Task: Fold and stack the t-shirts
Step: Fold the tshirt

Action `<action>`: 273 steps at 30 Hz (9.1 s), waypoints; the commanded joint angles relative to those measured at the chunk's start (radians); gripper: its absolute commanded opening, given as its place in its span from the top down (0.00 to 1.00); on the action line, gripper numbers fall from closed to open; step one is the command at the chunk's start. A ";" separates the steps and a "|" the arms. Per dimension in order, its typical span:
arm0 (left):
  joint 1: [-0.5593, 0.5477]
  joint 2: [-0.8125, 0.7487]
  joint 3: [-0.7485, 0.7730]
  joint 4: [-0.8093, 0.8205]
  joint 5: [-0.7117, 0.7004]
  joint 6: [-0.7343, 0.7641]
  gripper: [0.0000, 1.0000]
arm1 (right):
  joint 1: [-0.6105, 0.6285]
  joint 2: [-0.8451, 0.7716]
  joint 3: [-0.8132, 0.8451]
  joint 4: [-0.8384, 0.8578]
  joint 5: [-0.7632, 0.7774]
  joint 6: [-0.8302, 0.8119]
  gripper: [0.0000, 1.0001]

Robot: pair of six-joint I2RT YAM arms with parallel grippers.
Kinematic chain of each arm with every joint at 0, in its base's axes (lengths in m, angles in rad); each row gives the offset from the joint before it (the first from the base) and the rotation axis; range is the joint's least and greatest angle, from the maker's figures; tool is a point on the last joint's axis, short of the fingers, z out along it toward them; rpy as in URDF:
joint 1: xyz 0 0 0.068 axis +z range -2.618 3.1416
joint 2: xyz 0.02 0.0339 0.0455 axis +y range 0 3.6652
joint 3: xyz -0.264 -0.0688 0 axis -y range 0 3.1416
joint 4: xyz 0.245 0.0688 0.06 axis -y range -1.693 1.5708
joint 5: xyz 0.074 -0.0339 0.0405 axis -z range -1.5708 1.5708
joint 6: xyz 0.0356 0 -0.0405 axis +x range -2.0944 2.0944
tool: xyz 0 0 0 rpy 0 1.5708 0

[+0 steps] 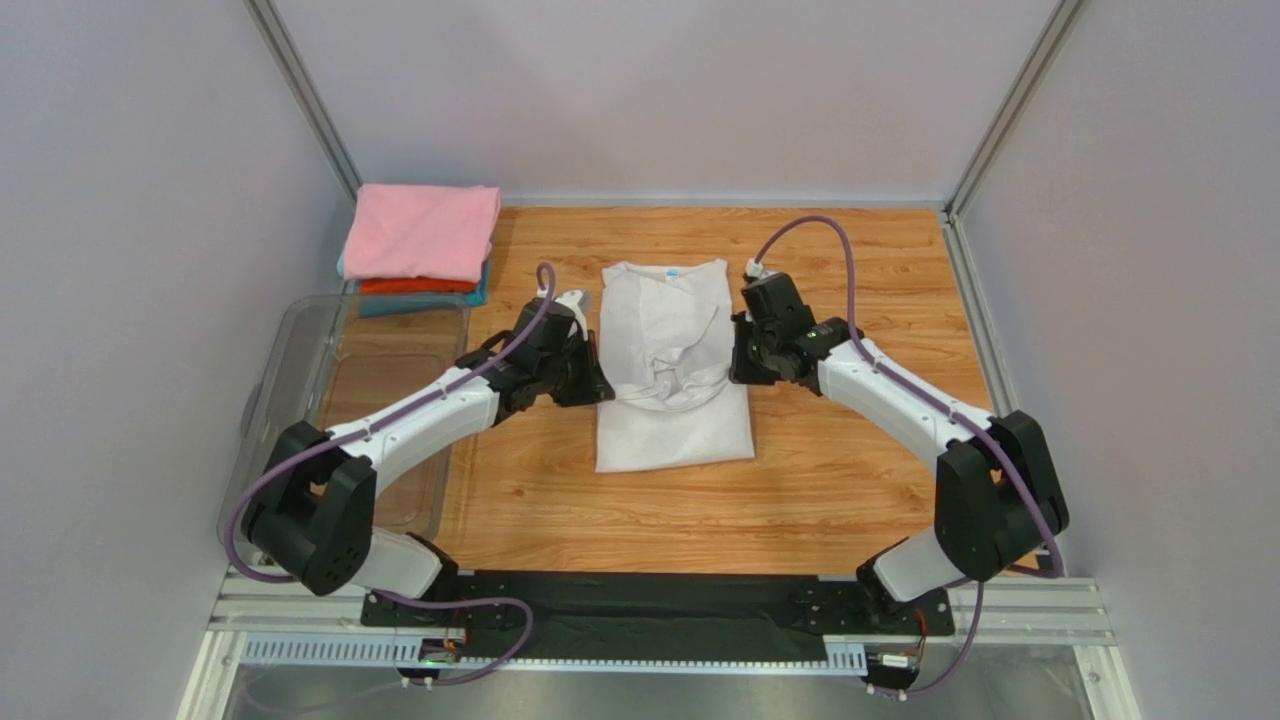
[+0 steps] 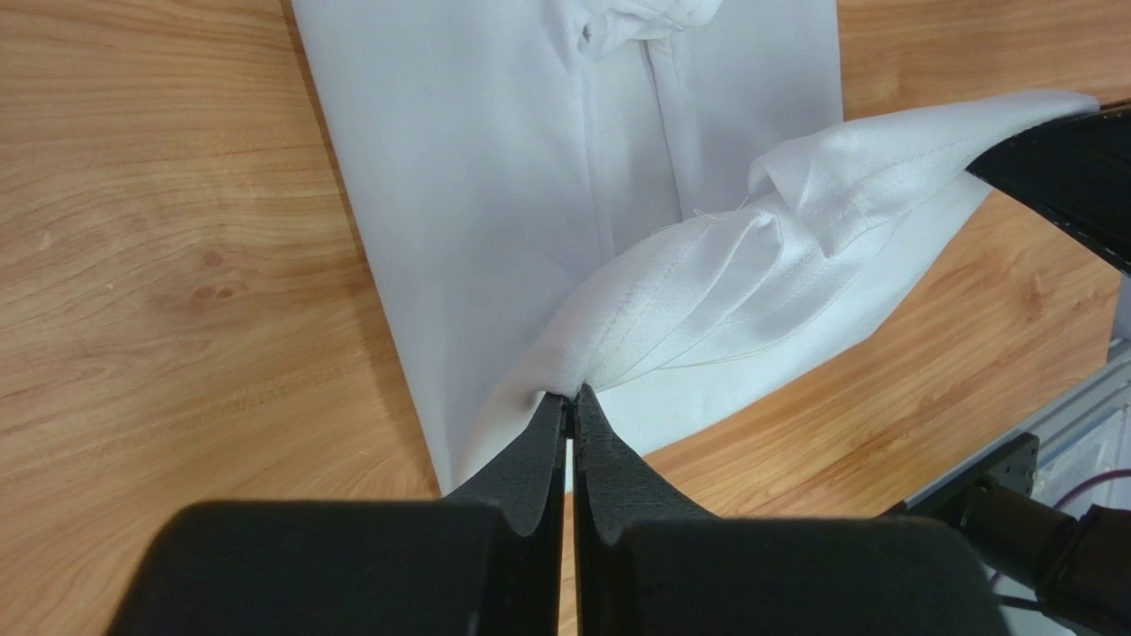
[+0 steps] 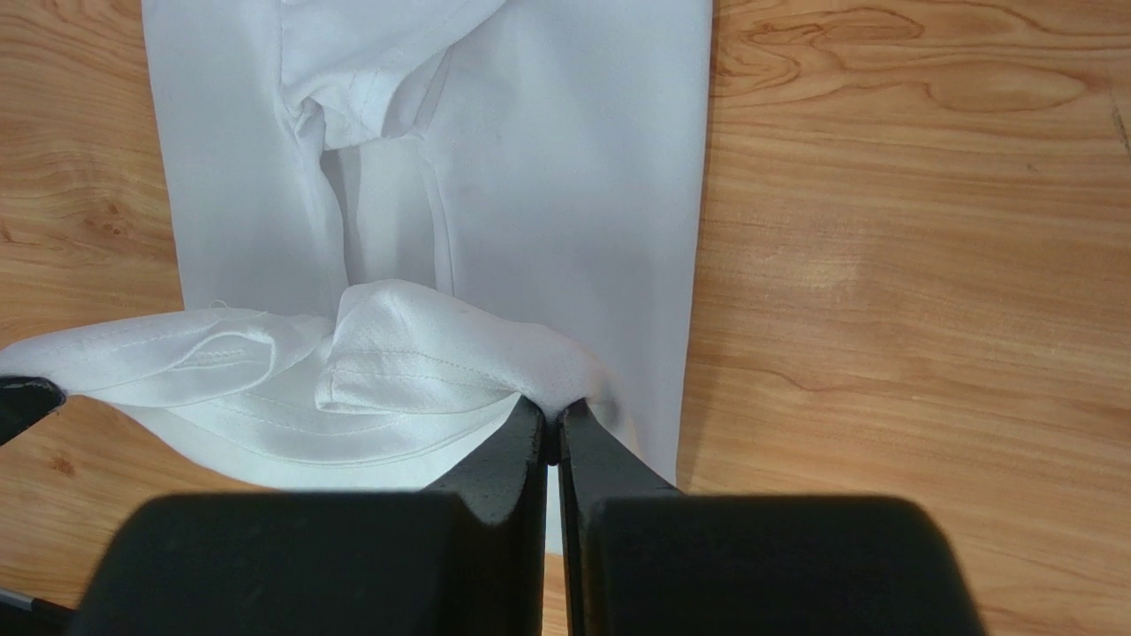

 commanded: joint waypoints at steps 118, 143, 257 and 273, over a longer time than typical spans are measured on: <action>0.009 0.005 -0.409 0.233 0.122 -0.068 1.00 | -0.088 -0.097 -0.482 0.256 -0.203 0.192 0.58; -0.060 -0.318 -0.538 0.126 0.102 -0.055 1.00 | -0.036 -0.404 -0.677 0.221 -0.337 0.220 1.00; 0.127 0.349 0.212 0.164 0.118 0.148 1.00 | -0.243 -0.044 -0.255 0.252 -0.169 0.159 0.95; 0.118 0.056 0.084 0.155 0.182 0.113 0.00 | -0.253 -0.253 -0.202 0.100 -0.243 0.152 0.00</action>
